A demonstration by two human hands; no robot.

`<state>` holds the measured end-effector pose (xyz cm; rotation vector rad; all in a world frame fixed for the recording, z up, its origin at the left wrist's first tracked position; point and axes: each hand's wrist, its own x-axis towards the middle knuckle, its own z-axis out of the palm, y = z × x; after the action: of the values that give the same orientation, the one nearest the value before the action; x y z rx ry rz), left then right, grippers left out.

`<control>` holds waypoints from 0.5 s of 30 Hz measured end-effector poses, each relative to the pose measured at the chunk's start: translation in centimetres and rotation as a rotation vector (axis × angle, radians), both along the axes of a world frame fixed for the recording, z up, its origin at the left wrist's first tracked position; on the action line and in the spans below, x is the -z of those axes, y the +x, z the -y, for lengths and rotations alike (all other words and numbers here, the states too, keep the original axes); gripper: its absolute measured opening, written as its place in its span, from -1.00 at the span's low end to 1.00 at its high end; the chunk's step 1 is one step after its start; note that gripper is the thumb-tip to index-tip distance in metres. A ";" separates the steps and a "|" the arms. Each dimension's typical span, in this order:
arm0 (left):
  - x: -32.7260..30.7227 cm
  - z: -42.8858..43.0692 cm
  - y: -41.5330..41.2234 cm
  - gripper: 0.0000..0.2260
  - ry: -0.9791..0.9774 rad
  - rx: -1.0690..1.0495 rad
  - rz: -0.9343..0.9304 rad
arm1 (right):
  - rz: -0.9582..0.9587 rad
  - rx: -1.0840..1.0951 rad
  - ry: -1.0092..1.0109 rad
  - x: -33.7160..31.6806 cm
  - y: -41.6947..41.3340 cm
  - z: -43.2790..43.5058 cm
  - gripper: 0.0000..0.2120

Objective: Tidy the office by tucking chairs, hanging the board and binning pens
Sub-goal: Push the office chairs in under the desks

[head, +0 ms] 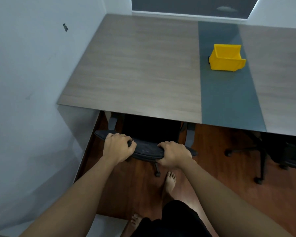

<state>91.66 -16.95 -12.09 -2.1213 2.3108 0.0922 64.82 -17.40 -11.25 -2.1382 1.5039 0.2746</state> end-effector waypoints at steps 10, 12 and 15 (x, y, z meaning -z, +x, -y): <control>0.4 8.5 -0.4 -0.58 0.000 -0.025 -0.032 | -0.004 -0.019 -0.005 0.5 -0.7 9.1 -0.27; 0.5 9.6 -0.4 -0.59 0.012 -0.036 -0.040 | -0.009 -0.031 -0.006 0.4 -0.7 10.4 -0.27; 0.6 10.8 -0.4 -0.59 0.028 -0.053 -0.041 | -0.002 -0.040 -0.001 0.4 -0.7 11.7 -0.28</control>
<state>91.29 -27.75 -12.66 -2.1877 2.2612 0.1687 64.11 -29.07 -11.70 -2.1714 1.4637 0.2905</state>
